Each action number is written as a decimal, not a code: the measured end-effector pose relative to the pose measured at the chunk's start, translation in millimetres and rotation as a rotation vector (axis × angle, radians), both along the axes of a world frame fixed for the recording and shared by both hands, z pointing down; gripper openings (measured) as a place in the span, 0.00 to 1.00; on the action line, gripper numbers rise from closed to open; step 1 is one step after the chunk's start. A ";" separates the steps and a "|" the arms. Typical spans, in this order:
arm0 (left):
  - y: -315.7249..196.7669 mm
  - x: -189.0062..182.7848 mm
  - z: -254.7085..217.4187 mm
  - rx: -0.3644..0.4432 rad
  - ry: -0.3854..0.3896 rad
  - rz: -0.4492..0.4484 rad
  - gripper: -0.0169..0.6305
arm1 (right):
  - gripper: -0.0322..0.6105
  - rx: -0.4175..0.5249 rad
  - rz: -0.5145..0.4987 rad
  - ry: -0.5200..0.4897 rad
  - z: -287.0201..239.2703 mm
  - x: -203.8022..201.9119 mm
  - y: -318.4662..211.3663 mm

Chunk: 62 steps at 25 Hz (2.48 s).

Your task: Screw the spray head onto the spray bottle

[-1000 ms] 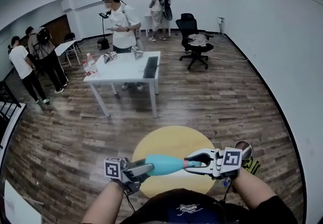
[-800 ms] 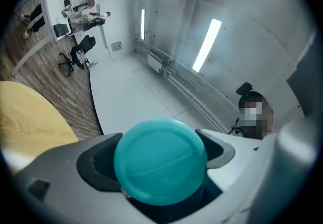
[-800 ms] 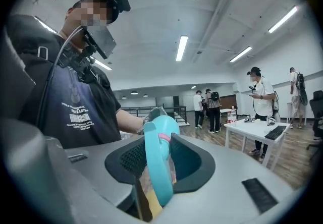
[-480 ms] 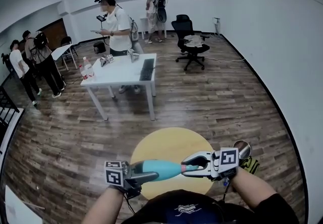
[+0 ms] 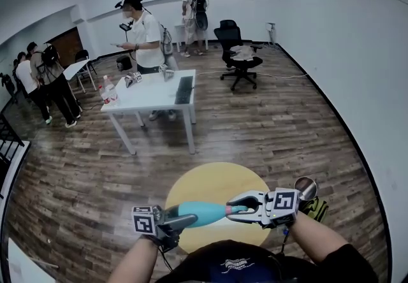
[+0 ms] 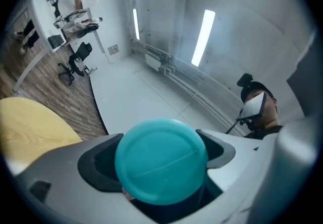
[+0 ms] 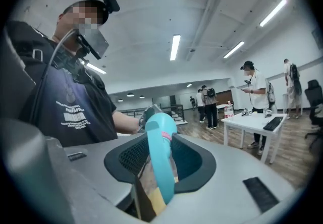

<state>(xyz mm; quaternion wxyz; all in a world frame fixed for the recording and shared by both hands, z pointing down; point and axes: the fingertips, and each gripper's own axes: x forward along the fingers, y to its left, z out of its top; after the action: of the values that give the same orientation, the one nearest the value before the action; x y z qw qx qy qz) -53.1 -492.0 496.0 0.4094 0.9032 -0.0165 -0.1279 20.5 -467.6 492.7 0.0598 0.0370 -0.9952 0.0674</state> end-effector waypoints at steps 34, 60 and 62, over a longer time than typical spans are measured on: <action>45.8 15.3 -5.6 0.437 -0.225 0.033 0.74 | 0.29 0.049 -0.121 0.080 12.0 5.8 30.9; -2.2 9.5 10.3 -0.159 0.101 0.011 0.74 | 0.35 0.173 0.060 0.125 14.0 5.9 -0.7; -2.2 9.4 8.6 -0.143 0.086 0.009 0.74 | 0.35 0.161 0.072 0.103 10.1 9.4 -1.2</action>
<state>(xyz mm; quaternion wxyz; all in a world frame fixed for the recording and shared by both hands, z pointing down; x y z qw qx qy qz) -43.7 -494.2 504.6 0.4735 0.8655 -0.0040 -0.1630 29.9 -468.7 502.8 0.1053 0.0808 -0.9911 -0.0126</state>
